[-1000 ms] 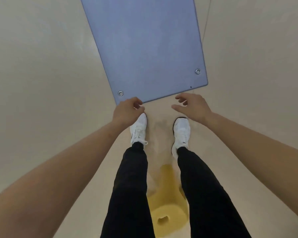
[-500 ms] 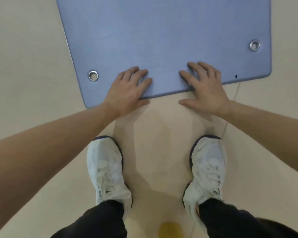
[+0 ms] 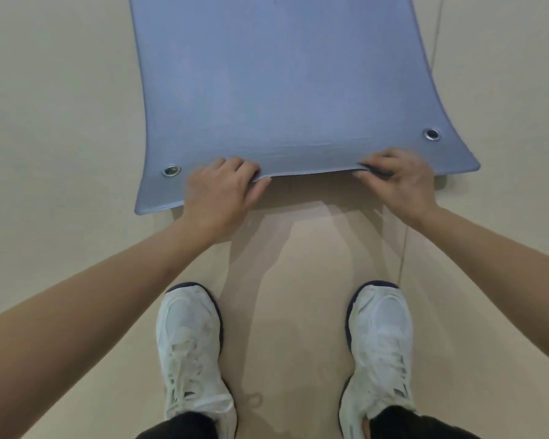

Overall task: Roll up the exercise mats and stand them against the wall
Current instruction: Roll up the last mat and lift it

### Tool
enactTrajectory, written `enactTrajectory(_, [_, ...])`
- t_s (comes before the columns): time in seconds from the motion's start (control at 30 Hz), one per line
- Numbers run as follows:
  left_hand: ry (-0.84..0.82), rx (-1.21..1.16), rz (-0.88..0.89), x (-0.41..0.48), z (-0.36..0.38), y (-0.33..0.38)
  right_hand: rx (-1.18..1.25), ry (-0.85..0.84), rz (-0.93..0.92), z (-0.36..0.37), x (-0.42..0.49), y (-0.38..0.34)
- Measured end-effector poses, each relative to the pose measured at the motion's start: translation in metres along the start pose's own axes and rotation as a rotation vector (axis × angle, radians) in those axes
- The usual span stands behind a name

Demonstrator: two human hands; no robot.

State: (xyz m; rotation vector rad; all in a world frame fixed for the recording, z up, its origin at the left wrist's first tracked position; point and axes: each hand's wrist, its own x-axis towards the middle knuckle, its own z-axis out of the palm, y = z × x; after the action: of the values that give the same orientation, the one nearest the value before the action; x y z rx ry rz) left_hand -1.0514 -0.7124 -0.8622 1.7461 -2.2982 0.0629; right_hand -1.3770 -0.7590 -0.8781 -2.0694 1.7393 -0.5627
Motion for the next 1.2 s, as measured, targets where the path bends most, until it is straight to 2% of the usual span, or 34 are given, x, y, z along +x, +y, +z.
enactTrajectory(0.2, [0.099, -0.006, -0.206, 0.0, -0.034, 0.002, 0.024, 0.103, 0.034, -0.024, 0.011, -0.042])
enactTrajectory(0.33, [0.293, 0.036, -0.231, -0.014, -0.062, -0.004, -0.011, 0.365, -0.064, -0.036, -0.005, -0.072])
enactTrajectory(0.4, [0.333, 0.058, -0.242, -0.027, -0.077, -0.007, -0.048, 0.401, -0.071, -0.041, -0.022, -0.088])
enactTrajectory(0.63, [0.113, 0.078, -0.099, -0.089, -0.108, -0.008, -0.107, 0.307, -0.132, -0.041, -0.108, -0.093])
enactTrajectory(0.73, [-0.017, 0.055, -0.078, -0.104, -0.095, -0.002, -0.15, 0.198, -0.107, -0.025, -0.126, -0.083])
enactTrajectory(0.83, [-0.084, 0.042, -0.086, -0.111, -0.077, -0.001, -0.184, 0.133, -0.089, -0.008, -0.123, -0.071])
enactTrajectory(1.03, [-0.148, -0.007, -0.137, -0.107, -0.049, -0.015, -0.279, 0.076, -0.228, 0.011, -0.101, -0.049])
enactTrajectory(1.2, [-0.328, -0.072, -0.211, -0.078, -0.029, -0.033, -0.25, -0.016, -0.252, 0.016, -0.074, -0.043])
